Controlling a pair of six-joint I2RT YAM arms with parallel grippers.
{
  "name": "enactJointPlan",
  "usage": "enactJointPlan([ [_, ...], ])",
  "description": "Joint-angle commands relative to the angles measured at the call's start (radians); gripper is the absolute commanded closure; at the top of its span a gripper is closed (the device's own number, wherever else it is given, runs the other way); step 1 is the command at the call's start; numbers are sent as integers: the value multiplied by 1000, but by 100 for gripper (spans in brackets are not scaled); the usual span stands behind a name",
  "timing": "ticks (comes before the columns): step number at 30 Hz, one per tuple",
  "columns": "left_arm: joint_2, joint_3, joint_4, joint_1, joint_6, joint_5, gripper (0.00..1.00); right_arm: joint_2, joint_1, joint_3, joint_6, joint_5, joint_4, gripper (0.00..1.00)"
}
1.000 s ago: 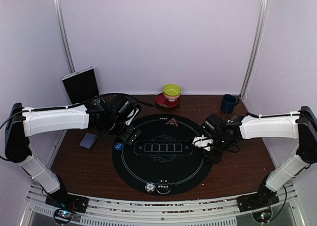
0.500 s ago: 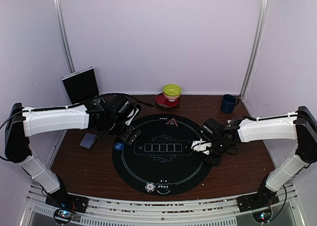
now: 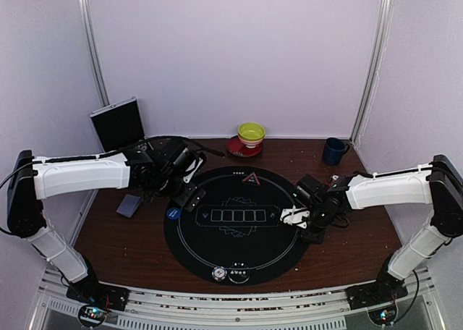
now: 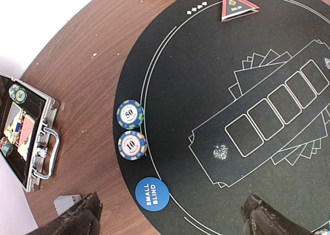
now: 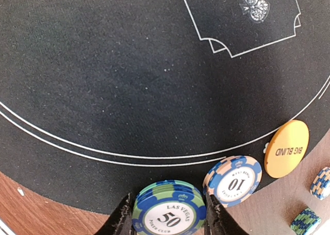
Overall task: Distribute texas hold em gaming equipment
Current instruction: Place the poker chips pile in the big blind area.
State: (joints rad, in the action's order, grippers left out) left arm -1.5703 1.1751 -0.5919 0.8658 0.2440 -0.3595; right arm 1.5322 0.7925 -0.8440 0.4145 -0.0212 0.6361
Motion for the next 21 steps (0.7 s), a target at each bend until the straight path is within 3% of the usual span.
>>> enactJointPlan([
  [1, -5, -3, 38, -5, -11, -9, 2, 23, 9, 12, 1, 21, -15, 65],
  [10, -5, -5, 38, -5, -11, -10, 2, 32, 18, 15, -2, 30, -21, 62],
  [21, -6, -5, 38, -4, -11, -6, 2, -6, 17, 17, -1, 38, -23, 50],
])
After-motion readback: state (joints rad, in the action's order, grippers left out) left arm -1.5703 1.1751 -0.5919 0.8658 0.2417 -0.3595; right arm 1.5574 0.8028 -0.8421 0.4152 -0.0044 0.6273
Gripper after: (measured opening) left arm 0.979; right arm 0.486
